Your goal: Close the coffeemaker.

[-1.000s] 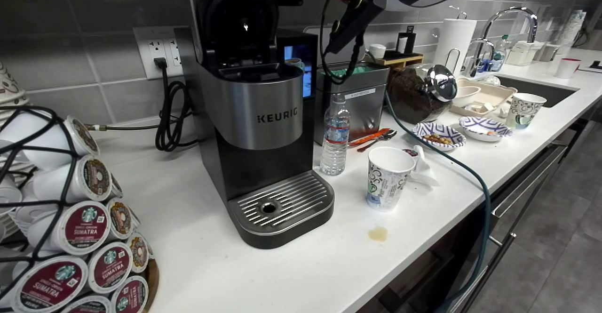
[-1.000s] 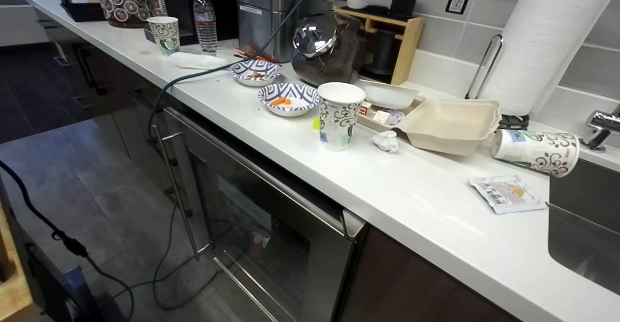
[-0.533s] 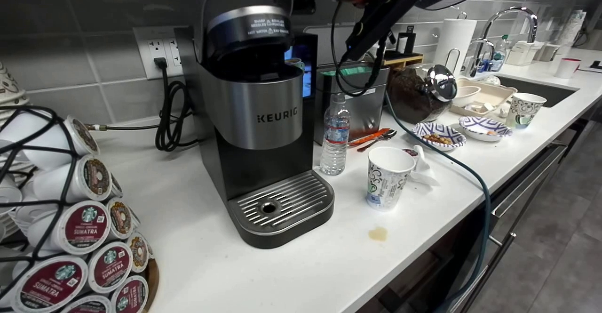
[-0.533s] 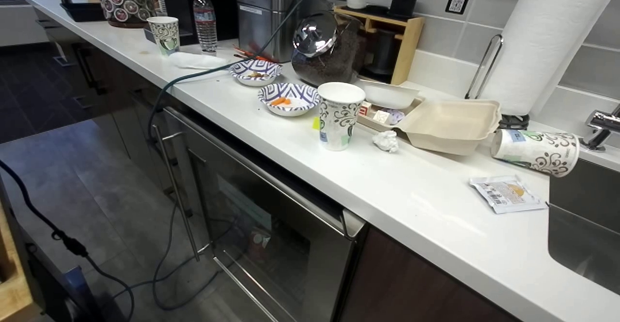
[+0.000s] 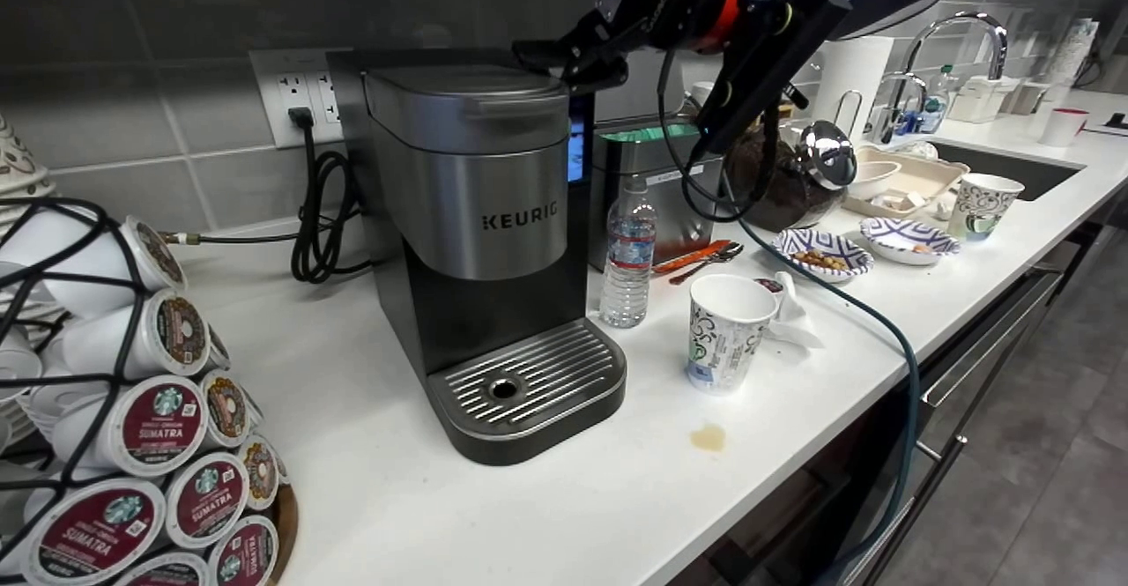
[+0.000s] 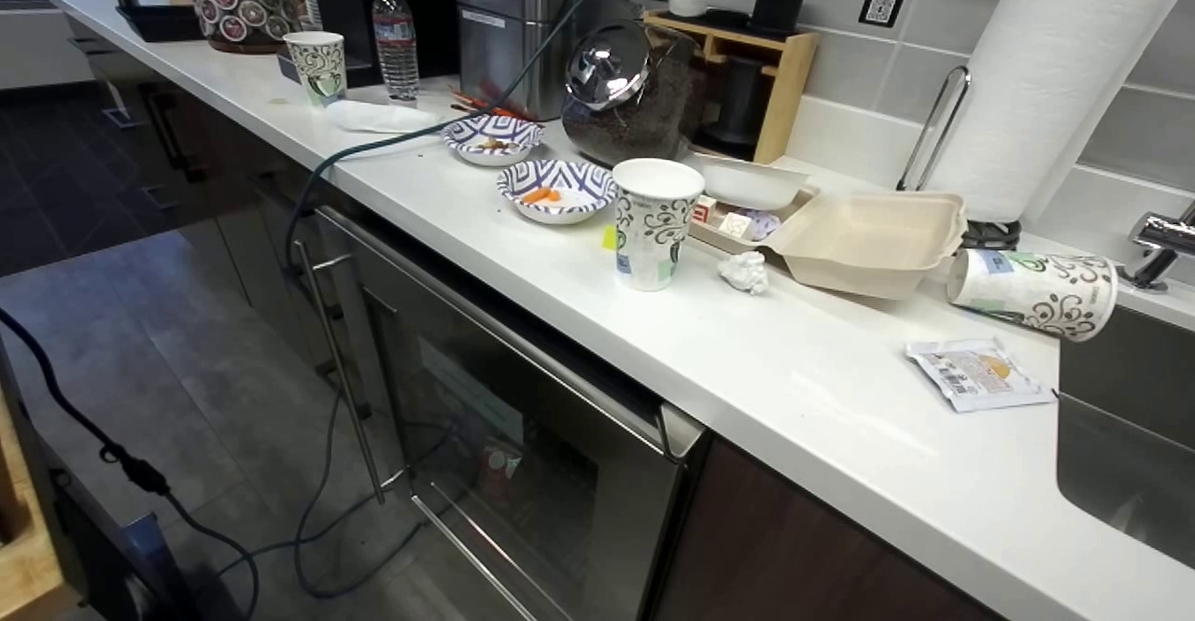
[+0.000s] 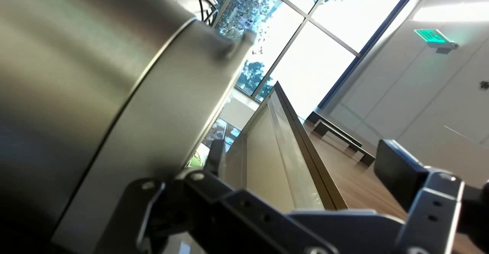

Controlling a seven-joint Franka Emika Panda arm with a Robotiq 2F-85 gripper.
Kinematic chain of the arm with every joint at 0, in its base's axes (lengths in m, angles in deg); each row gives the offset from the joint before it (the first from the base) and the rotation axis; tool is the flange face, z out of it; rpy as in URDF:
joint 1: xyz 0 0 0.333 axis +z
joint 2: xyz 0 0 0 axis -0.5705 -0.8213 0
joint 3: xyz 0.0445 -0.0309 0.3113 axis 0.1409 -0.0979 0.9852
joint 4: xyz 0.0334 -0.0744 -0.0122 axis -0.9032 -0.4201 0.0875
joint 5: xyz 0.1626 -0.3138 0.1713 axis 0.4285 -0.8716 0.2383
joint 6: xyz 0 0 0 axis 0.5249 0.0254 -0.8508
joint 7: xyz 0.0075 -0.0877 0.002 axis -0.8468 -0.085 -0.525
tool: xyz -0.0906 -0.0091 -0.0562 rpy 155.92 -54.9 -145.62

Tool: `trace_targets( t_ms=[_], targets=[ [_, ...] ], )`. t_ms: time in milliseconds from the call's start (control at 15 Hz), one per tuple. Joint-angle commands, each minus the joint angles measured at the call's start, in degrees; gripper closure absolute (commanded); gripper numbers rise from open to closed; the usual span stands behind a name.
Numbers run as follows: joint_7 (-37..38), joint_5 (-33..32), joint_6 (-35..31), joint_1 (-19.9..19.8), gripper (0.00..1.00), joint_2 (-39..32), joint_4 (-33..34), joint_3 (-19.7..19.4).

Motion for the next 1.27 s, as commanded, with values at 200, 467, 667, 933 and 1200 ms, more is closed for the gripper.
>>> trace_targets(
  t_ms=[200,467,667,933,1200],
  targets=[
    [-4.42,4.93,-3.28,-1.73,0.0,10.39,-10.83,-0.4],
    [-7.67,4.66,-13.46,-1.91,0.0,22.0,-21.93,-1.94],
    [-5.37,0.64,-23.66,-1.12,0.0,31.35,-30.41,-0.67],
    [-0.5,-3.42,-38.99,-0.13,0.0,44.47,-41.67,3.36],
    [1.25,-4.68,-45.39,-0.36,0.0,46.03,-42.76,5.83]
  ],
)
